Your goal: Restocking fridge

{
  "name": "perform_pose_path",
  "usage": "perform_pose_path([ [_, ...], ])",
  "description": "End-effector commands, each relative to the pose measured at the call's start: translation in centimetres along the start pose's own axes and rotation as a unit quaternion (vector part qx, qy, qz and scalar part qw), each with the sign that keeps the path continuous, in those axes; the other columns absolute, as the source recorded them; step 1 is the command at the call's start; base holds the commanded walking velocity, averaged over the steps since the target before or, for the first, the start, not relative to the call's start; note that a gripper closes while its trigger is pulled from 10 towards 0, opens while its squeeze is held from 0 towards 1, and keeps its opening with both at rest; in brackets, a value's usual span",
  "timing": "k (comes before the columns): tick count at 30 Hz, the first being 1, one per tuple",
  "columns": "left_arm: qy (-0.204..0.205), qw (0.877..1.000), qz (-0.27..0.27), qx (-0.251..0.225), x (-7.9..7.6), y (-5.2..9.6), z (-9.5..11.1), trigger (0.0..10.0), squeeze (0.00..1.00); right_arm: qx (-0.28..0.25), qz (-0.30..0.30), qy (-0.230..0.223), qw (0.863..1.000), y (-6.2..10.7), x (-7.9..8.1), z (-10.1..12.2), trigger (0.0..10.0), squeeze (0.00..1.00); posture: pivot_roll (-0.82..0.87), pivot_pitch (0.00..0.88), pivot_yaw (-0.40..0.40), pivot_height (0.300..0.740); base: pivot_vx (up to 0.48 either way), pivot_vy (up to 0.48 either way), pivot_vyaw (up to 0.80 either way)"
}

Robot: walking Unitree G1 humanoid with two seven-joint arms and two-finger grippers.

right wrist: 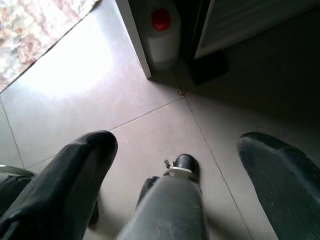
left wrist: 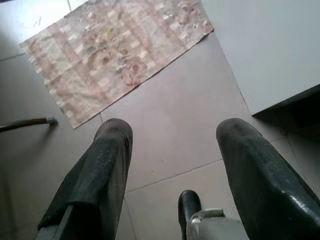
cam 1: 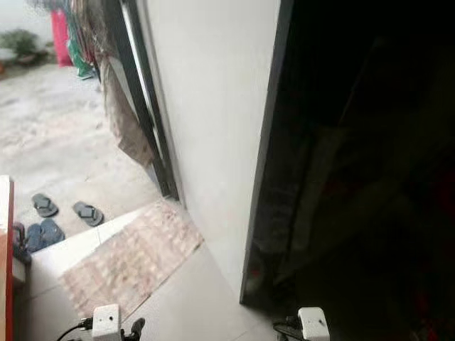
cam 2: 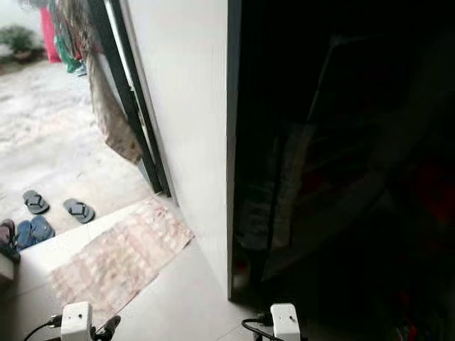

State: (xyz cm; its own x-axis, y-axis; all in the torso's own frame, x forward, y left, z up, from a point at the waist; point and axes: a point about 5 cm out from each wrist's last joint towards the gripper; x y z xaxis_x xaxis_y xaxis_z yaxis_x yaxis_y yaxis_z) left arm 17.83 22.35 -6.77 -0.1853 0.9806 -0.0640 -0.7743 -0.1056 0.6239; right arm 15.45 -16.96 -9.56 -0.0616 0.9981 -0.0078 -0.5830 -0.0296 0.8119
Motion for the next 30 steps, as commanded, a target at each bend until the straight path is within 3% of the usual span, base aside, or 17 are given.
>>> perform_pose_path([
  [1,0.002,1.0,0.0,0.006,-0.04,0.11,-0.27,10.0,0.0,0.005,-0.01,-0.001,1.0,0.06,-0.51,-0.14,10.0,0.0,0.0,0.039,0.053,0.74,0.0,0.368,0.0],
  [9,-0.01,1.0,-0.015,0.01,-0.6,0.0,-0.21,10.0,0.0,0.005,-0.016,-0.004,1.0,0.05,-0.53,-0.12,10.0,0.0,0.0,0.045,0.054,0.74,0.0,0.135,0.0],
  [30,0.001,0.999,-0.011,0.03,-0.48,-0.01,-0.66,10.0,0.0,0.005,-0.018,-0.002,1.0,0.03,-0.59,-0.05,10.0,0.0,0.01,0.059,0.051,0.74,0.0,0.0,-0.73],
])
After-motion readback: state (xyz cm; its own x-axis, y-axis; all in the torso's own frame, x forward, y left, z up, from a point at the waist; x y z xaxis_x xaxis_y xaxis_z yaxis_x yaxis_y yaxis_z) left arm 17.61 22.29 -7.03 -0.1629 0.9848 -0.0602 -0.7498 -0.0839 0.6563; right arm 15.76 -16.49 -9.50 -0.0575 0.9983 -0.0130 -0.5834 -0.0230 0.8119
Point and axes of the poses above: a point about 5 cm out from each wrist's last joint towards the gripper, its own y axis pointing back from the gripper into the wrist, its own z axis along the axis of the wrist's last joint, x = y × z, and after that the axes turned 2 degrees about y, right-handed
